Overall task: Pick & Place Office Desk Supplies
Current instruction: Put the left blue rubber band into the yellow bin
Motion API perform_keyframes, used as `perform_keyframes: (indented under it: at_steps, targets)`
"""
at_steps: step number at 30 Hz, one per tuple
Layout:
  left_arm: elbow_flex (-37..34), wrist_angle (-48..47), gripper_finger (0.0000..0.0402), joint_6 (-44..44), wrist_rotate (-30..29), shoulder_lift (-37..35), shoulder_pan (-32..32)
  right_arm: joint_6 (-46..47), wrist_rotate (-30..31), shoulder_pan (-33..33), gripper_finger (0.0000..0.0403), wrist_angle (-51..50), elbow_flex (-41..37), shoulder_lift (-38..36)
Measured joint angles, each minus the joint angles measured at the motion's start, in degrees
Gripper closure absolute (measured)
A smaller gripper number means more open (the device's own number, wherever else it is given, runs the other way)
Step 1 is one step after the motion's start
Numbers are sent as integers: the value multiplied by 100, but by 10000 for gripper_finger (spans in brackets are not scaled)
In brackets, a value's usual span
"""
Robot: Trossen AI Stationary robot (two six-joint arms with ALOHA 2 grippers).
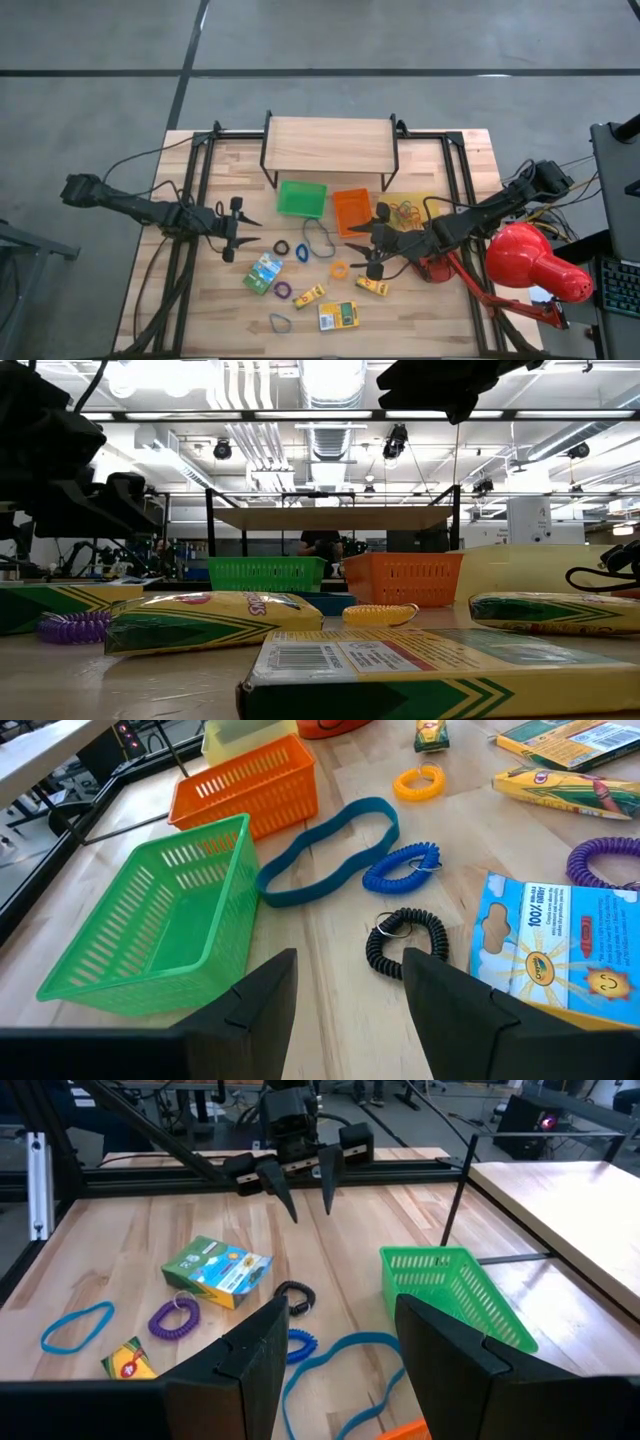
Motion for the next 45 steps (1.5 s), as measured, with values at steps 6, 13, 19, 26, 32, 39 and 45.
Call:
perform_keyframes:
  at_steps: [6,13,19,26,32,39,45]
  targets:
    - [0,-3,217,-2,0,0,0,7,33,-7,220,0,0,4]
    - [2,-4,217,-2,0,0,4,196,31,-65,220,78,0,9]
    - [2,-4,217,-4,0,0,4,110,-454,-103,220,106,4,108]
    - [2,-6,217,-7,0,1,4,-285,-750,-144,220,225,4,707]
    - [2,-7,217,-15,0,1,2,-37,-857,-167,220,332,157,1400]
    - [2,-7,217,-15,0,0,2,-224,-857,-221,220,-136,906,2316]
    - [2,-7,217,-13,0,0,0,393,-1114,-415,220,-1287,1815,2945]
